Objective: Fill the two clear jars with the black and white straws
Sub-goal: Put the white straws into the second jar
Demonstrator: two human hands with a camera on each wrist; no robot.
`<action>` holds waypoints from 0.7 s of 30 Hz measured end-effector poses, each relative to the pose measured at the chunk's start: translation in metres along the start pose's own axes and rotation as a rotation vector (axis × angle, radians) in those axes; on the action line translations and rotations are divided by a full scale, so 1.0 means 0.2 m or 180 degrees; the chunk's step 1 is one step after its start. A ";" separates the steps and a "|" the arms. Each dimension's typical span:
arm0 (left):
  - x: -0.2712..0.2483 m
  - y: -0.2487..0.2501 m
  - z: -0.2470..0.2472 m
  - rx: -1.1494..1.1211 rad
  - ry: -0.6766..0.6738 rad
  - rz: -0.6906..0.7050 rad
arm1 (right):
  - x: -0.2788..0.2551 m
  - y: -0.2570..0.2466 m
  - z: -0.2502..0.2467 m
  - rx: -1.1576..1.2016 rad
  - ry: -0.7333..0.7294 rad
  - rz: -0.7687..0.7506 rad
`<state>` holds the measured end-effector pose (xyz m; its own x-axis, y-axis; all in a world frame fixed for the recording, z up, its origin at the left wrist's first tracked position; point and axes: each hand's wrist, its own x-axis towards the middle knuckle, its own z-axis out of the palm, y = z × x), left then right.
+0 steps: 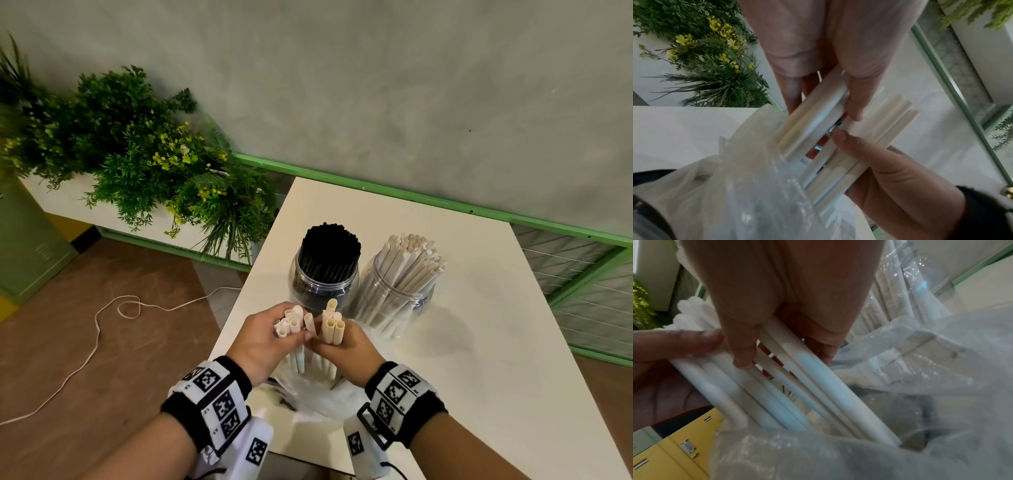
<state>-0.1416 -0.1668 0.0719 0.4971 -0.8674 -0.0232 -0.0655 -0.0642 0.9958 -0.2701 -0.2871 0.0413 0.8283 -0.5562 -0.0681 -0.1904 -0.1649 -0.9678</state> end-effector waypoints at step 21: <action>0.04 -0.04 0.03 0.0680 -0.0082 0.0227 | 0.08 -0.64 -0.69 0.0524 0.2603 -0.1371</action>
<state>-0.1426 -0.1754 0.0642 0.4627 -0.8856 0.0415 -0.2828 -0.1031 0.9536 -0.3049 -0.3869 0.1971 0.1705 -0.8841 0.4350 0.1753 -0.4072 -0.8964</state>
